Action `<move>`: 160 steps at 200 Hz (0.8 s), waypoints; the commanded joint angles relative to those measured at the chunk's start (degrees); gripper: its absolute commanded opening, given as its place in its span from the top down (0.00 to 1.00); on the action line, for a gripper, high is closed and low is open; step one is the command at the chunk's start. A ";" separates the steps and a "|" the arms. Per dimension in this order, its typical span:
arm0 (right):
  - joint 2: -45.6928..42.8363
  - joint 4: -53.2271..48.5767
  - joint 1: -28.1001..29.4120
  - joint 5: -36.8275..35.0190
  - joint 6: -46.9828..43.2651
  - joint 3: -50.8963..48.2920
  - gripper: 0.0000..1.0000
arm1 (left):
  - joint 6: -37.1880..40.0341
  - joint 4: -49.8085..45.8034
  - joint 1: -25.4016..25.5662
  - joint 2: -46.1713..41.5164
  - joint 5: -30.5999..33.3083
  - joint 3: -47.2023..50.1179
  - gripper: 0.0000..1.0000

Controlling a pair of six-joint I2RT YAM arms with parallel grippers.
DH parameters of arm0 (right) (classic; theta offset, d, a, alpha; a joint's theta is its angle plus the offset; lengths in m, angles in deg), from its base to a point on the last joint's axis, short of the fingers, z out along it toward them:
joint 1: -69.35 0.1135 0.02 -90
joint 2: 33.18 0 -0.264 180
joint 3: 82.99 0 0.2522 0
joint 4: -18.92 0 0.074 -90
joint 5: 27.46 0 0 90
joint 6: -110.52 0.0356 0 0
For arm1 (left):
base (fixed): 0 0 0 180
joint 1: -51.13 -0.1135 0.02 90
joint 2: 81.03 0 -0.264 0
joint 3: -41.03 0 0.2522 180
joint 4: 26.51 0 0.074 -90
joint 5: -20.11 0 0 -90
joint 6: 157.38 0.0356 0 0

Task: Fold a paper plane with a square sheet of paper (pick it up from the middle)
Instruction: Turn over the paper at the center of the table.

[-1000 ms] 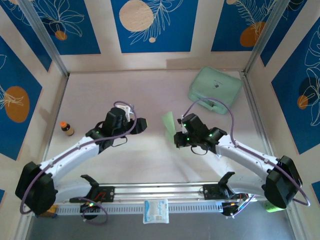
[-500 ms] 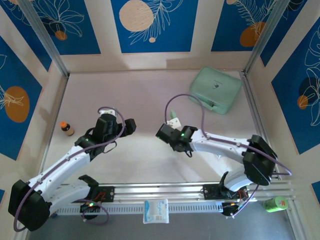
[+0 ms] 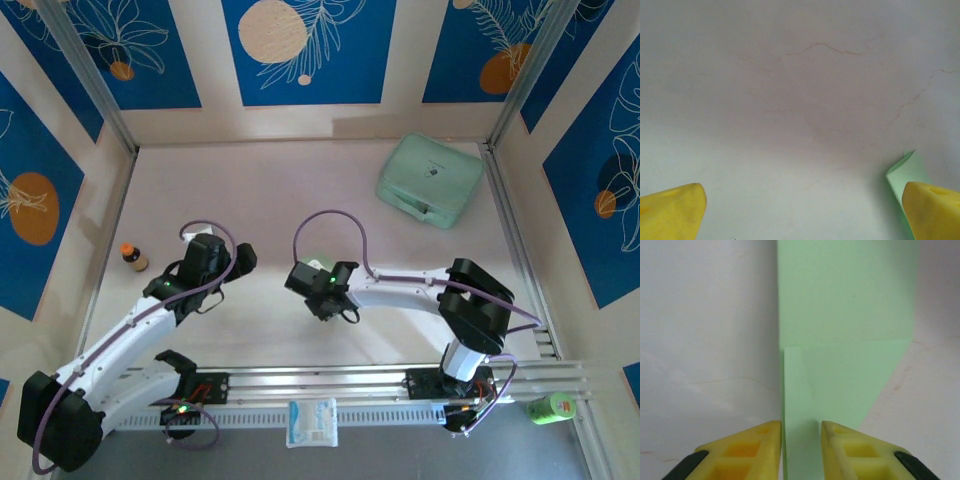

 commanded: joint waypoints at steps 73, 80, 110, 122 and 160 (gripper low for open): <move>-14.19 30.31 -24.76 47.14 9.31 -20.46 0.76 | 1.00 10.64 -0.62 3.10 -16.25 2.35 0.09; -13.26 30.71 -25.92 48.89 9.43 -20.70 0.79 | 0.58 11.68 -0.57 4.28 -17.85 2.35 0.11; -8.43 32.15 -26.92 53.09 9.57 -19.95 0.86 | -1.38 15.40 -0.62 9.28 -22.46 2.18 0.17; -6.88 33.15 -26.80 53.67 10.14 -19.77 0.87 | -1.95 16.34 -0.62 10.84 -23.72 1.93 0.19; -2.51 33.16 -26.33 51.80 12.91 -19.15 0.88 | -2.32 16.40 -0.62 12.53 -24.78 1.45 0.21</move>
